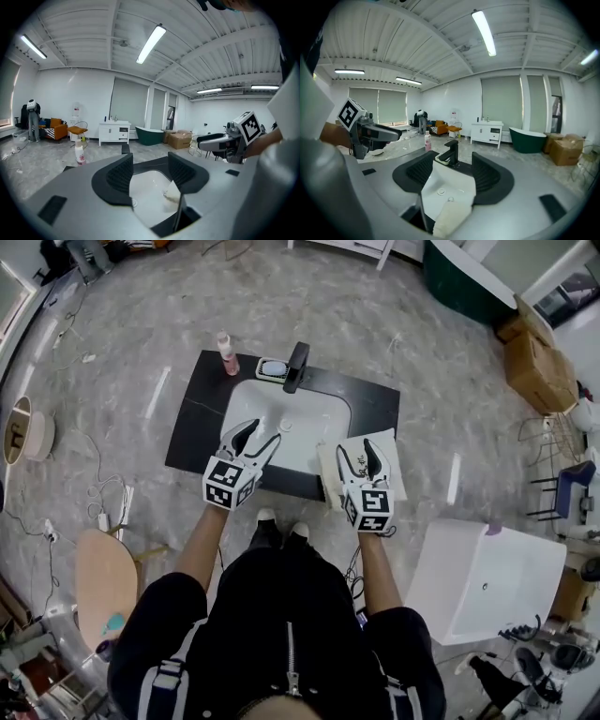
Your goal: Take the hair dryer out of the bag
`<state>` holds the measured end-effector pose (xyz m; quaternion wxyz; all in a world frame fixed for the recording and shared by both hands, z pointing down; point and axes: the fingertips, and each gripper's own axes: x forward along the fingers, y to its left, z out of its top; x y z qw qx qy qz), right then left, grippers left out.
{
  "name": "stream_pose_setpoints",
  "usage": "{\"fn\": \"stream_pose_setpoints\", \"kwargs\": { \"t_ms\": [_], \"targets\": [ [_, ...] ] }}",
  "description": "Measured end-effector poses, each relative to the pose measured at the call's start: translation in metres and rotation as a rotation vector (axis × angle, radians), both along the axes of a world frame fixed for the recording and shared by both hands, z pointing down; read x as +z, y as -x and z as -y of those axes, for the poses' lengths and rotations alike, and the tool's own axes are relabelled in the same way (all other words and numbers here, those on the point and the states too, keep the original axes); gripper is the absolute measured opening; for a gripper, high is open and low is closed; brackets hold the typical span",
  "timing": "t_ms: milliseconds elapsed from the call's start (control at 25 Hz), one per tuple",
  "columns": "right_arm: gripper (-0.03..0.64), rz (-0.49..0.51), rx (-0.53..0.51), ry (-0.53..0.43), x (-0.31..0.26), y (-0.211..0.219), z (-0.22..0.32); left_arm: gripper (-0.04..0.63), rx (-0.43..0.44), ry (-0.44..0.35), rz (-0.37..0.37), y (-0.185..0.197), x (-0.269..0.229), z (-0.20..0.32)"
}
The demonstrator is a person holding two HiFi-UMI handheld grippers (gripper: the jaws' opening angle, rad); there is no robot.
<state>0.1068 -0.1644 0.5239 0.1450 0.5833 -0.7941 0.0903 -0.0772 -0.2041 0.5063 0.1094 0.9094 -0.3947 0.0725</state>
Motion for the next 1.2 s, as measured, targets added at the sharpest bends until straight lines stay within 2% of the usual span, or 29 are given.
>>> {"fn": "stream_pose_setpoints", "kwargs": {
  "t_ms": [160,600,1080,1200],
  "targets": [
    [0.258,0.004,0.011,0.074,0.033,-0.002,-0.004,0.241,0.003,0.030,-0.007,0.001,0.013,0.001],
    [0.258,-0.083,-0.006,0.236,0.112,0.005,-0.020,0.241,-0.008,0.095,0.005,0.012,0.041,0.001],
    [0.261,-0.220,-0.051,0.459,0.208,0.011,-0.052,0.241,-0.055,0.140,0.020,0.037,0.060,-0.003],
    [0.262,-0.269,-0.055,0.487,0.221,0.010,-0.056,0.241,-0.067,0.149,0.024,0.044,0.064,-0.004]
  ]
}}
